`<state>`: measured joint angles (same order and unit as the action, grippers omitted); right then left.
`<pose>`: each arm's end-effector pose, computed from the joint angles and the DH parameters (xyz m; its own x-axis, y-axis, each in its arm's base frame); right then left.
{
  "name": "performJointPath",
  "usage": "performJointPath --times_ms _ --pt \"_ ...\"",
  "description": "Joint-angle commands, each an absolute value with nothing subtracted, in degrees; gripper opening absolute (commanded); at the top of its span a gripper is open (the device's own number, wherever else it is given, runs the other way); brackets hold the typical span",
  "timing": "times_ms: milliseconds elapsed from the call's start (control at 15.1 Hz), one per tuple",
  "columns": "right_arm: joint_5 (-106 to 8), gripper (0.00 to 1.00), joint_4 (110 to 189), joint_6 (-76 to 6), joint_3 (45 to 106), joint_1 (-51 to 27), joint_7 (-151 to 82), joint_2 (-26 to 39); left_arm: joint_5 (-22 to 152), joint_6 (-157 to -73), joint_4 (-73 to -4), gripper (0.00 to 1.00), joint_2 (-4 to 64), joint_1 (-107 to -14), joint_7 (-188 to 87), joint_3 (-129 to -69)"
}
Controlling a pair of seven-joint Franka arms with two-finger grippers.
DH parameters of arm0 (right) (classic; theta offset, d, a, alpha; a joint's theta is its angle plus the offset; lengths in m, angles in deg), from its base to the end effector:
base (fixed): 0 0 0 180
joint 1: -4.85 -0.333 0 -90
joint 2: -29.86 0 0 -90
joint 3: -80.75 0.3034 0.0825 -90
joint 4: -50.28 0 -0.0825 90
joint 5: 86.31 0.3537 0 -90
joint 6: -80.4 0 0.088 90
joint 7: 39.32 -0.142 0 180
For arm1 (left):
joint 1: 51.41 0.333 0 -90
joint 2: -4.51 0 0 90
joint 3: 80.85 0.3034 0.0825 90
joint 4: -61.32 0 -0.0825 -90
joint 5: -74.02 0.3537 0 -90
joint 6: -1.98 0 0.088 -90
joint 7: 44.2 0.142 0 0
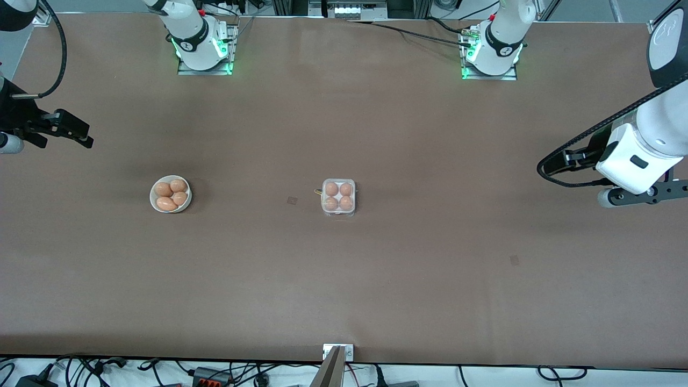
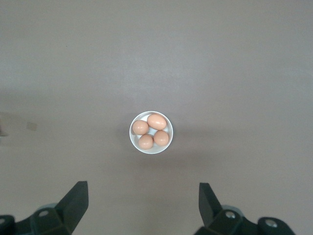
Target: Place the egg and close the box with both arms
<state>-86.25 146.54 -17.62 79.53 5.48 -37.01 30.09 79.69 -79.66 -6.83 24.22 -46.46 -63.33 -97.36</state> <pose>0.5343 -0.0171 0.5428 0.9994 0.0079 0.0347 0.0079 -1.0000 0.0003 0.5959 -0.0760 0.5420 0.9841 0.1536 -0.0893 0.1511 -0.9879 -0.0340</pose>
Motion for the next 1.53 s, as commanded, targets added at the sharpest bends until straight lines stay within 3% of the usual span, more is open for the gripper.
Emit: performJointPath --times_ms 0,399,598,863,1461 --pt "-86.7 1.0 148.0 -18.1 80.5 6.3 -37.8 31.5 79.3 -87.3 -15.1 1.0 17.6 -46.4 -63.8 -95.0" --pt "-86.7 1.0 148.0 -17.6 80.5 6.3 -37.7 31.5 71.0 -91.6 -27.3 1.0 9.1 -46.4 -63.3 -87.8" --pt "-86.7 1.0 148.0 -17.5 80.5 6.3 -37.7 31.5 71.8 -98.8 -37.3 1.0 2.5 -46.4 -53.9 -87.7" --pt "-86.7 1.0 148.0 -17.5 80.5 6.3 -37.7 31.5 72.1 -94.9 -37.6 1.0 2.7 -46.7 -56.2 -88.5" --pt "-86.7 1.0 148.0 -16.9 80.5 6.3 -37.7 31.5 74.5 -94.8 -36.4 1.0 3.5 -46.7 -55.5 -88.8"
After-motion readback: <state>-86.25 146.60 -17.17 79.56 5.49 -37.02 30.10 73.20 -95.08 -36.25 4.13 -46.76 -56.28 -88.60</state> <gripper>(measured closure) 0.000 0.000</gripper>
